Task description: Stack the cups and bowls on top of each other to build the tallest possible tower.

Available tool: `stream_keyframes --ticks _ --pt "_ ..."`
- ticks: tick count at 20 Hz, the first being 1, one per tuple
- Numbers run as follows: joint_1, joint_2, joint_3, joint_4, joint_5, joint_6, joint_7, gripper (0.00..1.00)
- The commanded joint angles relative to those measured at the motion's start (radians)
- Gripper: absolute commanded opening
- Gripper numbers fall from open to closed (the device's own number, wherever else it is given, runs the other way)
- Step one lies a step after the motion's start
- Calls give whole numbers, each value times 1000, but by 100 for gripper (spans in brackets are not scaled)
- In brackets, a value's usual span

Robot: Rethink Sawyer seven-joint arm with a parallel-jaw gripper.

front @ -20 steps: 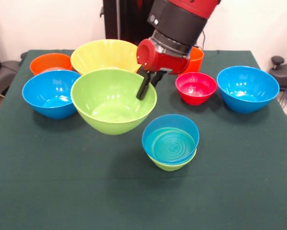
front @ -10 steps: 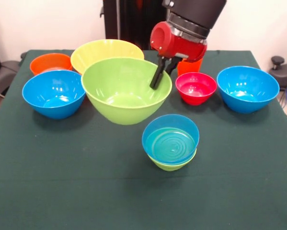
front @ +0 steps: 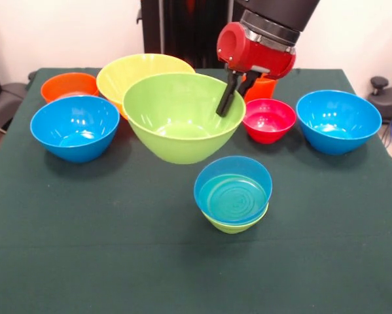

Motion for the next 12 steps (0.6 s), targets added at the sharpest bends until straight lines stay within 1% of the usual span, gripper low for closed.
stream_keyframes --ticks 1,12 --pt "30 21 40 10 46 110 115 0" --pt "66 40 22 -5 90 91 133 0"
